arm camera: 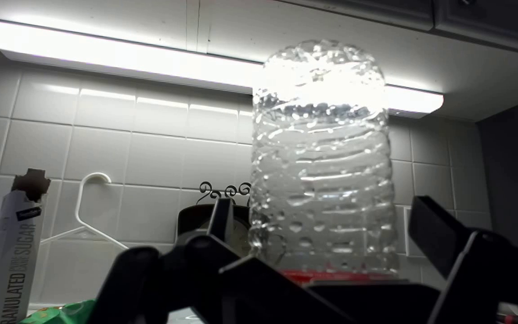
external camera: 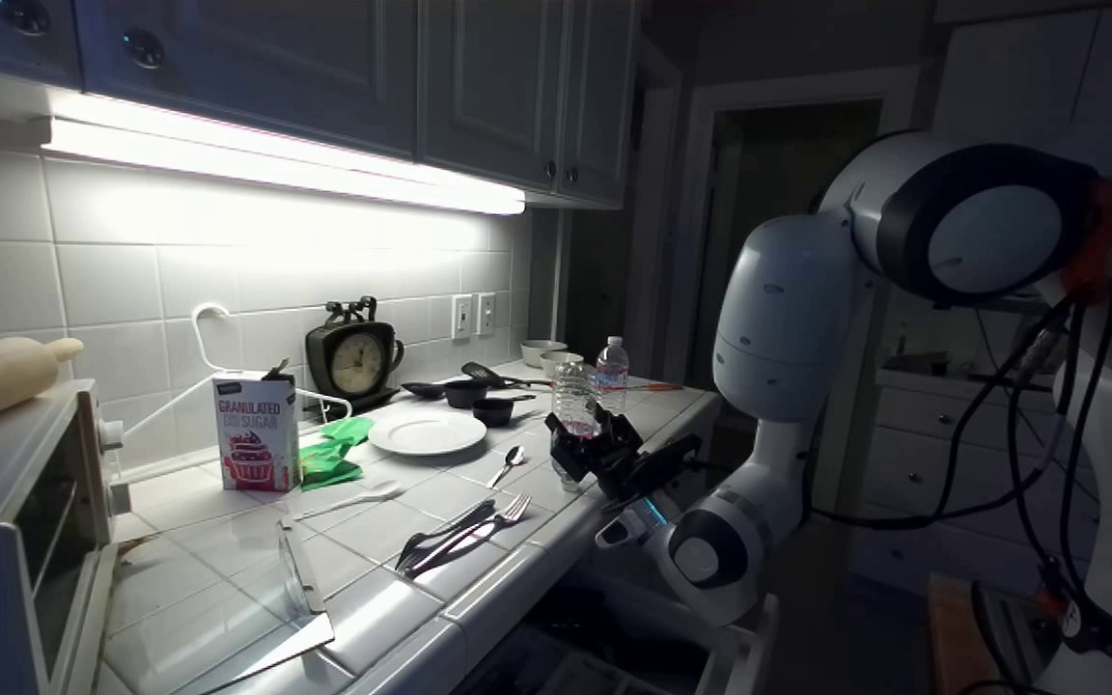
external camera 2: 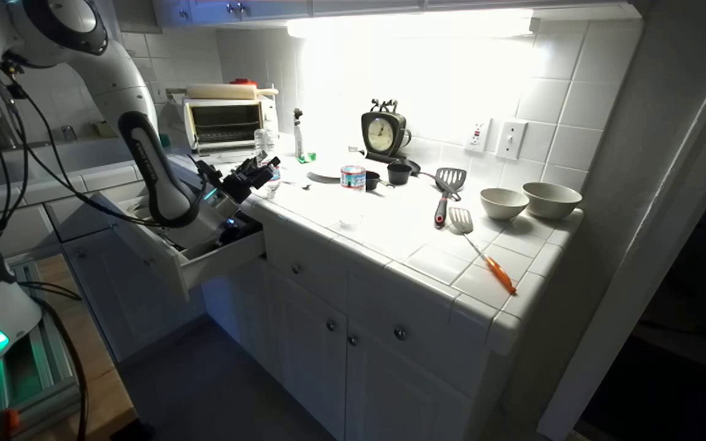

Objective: Turn the bottle on the left over so that its standing on its cap

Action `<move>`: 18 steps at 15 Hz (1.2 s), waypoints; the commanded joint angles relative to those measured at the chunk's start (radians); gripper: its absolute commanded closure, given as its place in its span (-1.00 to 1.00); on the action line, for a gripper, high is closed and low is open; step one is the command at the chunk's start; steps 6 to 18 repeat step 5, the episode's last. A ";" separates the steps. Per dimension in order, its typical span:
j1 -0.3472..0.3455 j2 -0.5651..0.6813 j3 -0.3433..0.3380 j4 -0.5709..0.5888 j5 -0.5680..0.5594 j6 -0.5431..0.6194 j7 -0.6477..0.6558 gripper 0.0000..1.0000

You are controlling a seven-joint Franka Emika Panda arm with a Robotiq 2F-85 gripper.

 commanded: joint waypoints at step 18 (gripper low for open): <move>-0.002 0.000 0.000 0.003 0.000 0.000 -0.001 -1.00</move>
